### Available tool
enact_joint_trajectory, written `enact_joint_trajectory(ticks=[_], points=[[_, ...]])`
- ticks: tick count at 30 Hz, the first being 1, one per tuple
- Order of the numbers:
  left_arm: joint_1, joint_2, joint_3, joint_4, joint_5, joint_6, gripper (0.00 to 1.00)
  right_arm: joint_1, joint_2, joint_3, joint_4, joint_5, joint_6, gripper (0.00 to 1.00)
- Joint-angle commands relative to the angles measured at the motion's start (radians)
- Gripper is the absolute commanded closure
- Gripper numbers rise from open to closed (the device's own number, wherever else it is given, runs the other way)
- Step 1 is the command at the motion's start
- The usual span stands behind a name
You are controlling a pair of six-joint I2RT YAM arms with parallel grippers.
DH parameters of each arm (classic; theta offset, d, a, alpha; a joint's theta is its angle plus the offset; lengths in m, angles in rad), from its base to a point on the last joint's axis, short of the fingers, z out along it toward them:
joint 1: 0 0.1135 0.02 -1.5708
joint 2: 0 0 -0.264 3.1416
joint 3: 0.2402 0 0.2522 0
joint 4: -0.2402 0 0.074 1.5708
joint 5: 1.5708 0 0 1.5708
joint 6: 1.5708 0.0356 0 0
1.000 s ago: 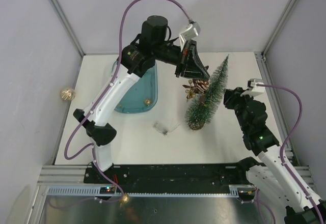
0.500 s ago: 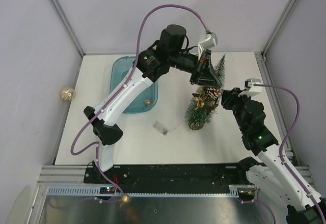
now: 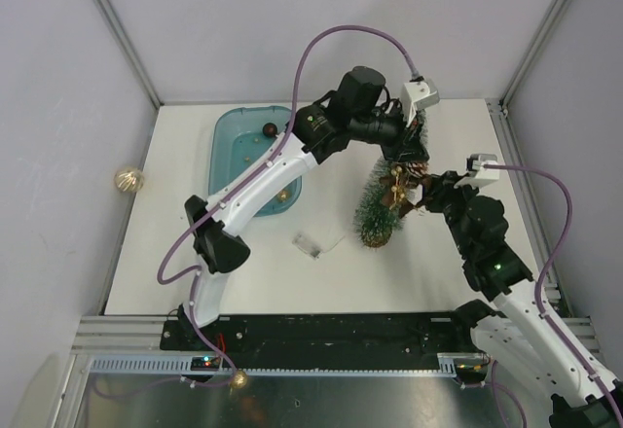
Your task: Decorate the small christmas tree
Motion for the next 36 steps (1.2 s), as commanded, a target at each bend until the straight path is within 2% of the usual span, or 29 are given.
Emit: enact_joint_trajectory(ticks=[1, 7, 12, 25, 36], points=[[-0.003, -0.076, -0.057, 0.027, -0.174, 0.071, 0.8, 0.003, -0.038, 0.0, 0.021, 0.031, -0.038, 0.69], [-0.004, -0.139, -0.139, 0.028, -0.176, 0.069, 0.8, -0.001, -0.109, 0.007, 0.018, 0.098, -0.083, 0.59], [-0.005, -0.167, -0.16, 0.026, -0.151, 0.046, 0.79, -0.004, -0.178, 0.012, 0.032, 0.127, -0.11, 0.57], [-0.013, -0.175, -0.159, 0.027, -0.145, 0.017, 0.74, 0.001, -0.176, 0.025, 0.179, -0.246, -0.108, 0.54], [-0.014, -0.198, -0.183, 0.026, -0.184, 0.018, 0.74, 0.007, -0.183, 0.041, 0.123, -0.209, -0.125, 0.54]])
